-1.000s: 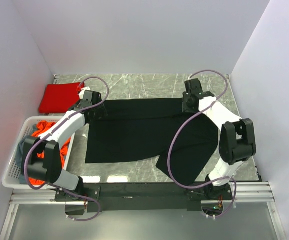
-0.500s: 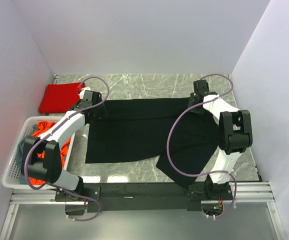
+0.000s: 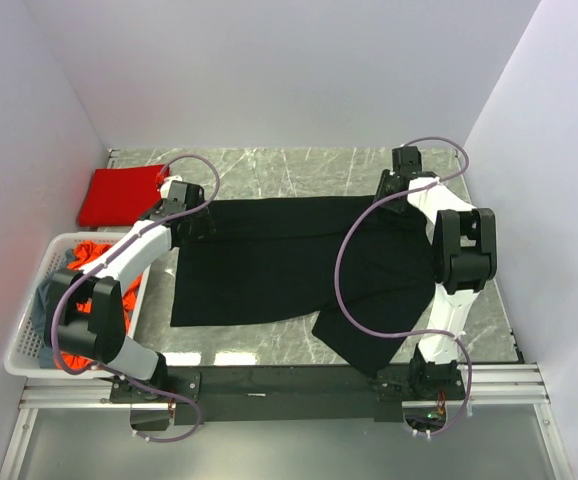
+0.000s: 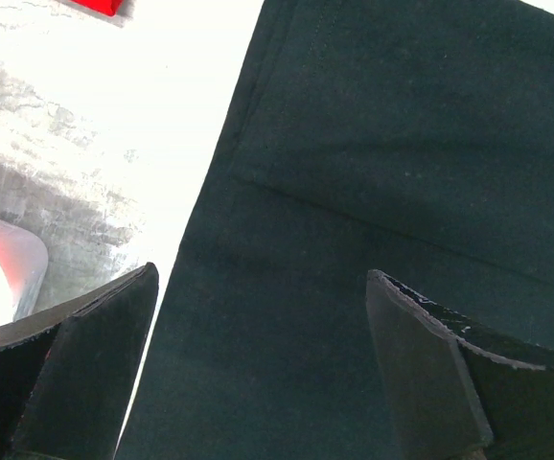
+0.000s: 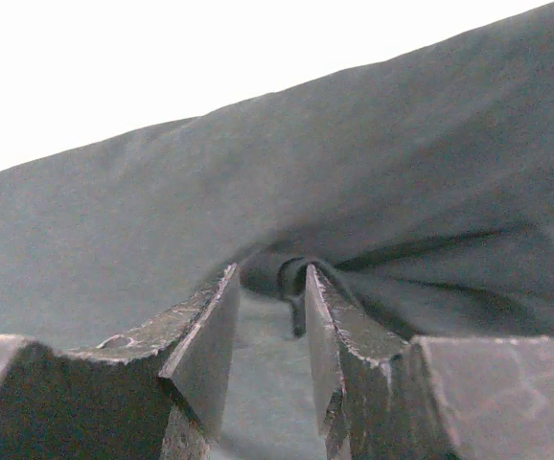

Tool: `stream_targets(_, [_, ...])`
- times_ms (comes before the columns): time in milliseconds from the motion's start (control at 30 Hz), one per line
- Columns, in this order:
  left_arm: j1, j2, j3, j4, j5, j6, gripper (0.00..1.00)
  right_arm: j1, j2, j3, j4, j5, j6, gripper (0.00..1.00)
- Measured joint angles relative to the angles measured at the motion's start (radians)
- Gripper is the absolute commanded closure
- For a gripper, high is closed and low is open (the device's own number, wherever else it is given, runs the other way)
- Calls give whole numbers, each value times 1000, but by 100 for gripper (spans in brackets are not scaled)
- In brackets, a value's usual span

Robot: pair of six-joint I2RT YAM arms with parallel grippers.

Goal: Fold and stack the t-shirts
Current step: Fold the tshirt

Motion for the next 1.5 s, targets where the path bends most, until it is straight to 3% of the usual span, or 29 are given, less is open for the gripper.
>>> stream_targets(767, [0, 2, 0, 0, 4, 0, 5, -38, 0, -151, 140, -154, 166, 57])
stream_targets(967, [0, 2, 0, 0, 5, 0, 5, -40, -6, -170, 161, -178, 182, 68])
stream_targets(1200, [0, 2, 0, 0, 5, 0, 5, -40, -52, -227, 168, -187, 204, 95])
stream_targets(1500, [0, 2, 0, 0, 5, 0, 5, -40, -178, -274, 140, -189, 248, 98])
